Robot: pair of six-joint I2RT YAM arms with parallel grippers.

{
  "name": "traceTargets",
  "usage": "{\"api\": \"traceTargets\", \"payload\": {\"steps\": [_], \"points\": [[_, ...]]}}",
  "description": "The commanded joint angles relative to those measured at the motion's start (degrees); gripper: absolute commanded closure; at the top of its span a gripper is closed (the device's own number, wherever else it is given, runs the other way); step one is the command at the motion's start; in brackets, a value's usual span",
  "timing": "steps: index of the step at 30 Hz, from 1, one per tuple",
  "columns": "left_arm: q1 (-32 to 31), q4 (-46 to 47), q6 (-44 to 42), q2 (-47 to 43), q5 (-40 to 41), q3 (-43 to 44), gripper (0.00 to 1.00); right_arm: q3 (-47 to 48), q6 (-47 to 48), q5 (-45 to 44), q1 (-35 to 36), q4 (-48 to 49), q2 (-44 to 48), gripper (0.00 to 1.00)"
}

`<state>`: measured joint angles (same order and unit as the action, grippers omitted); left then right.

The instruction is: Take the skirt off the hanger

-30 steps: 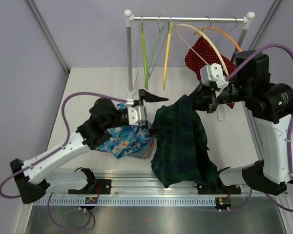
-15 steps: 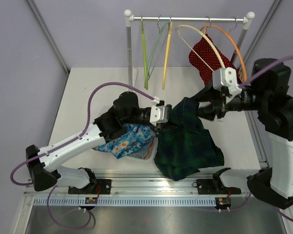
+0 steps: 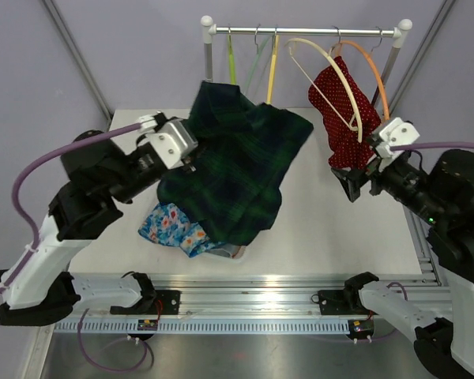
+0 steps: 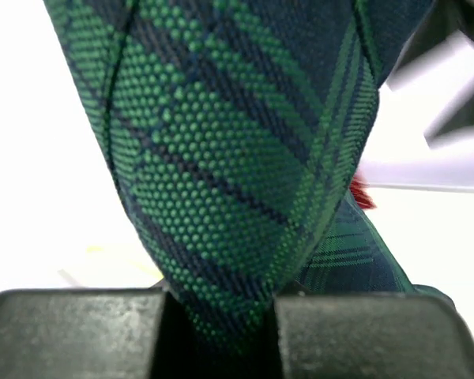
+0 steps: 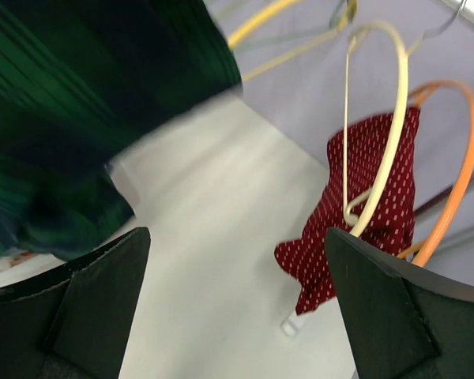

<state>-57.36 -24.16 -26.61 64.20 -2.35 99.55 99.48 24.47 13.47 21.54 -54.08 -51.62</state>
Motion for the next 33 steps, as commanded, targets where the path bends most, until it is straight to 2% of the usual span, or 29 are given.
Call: {"api": "traceTargets", "payload": {"steps": [1,3,8,10,11,16,20,27,33], "points": [[0.1,-0.6,-6.3,-2.9,10.7,2.6,1.0,-9.3,-2.8,-8.9,-1.6,4.9,0.4,0.01],[0.2,-0.4,-7.0,-5.0,13.2,0.1,1.0,-12.8,-3.5,-7.9,-3.3,6.4,1.7,0.0],[3.0,2.0,-5.7,-12.9,16.1,-16.4,1.0,-20.4,-4.8,-6.0,-5.9,8.7,3.4,0.0],[5.9,2.8,-3.8,-15.4,16.1,-21.0,1.0,-22.0,-5.0,-5.2,-6.9,9.2,3.9,0.01],[7.2,4.1,-2.9,-17.9,15.4,-25.8,1.0,-22.4,-5.1,-5.0,-7.2,9.2,4.1,0.01],[17.4,5.9,6.1,-22.7,6.5,-35.7,1.0,-26.1,-5.7,-2.8,-8.8,10.1,4.8,0.0],[19.4,7.9,15.0,-22.1,-2.6,-43.2,1.0,-29.4,-6.2,-0.4,-10.3,11.0,5.6,0.0],[19.9,10.9,30.9,-17.5,-8.0,-52.3,1.0,-33.8,-6.5,1.5,-11.7,12.3,6.8,0.0],[21.9,10.6,35.5,-10.3,-14.9,-56.4,1.0,-35.6,-6.9,3.0,-12.8,13.1,6.8,0.01]]}}
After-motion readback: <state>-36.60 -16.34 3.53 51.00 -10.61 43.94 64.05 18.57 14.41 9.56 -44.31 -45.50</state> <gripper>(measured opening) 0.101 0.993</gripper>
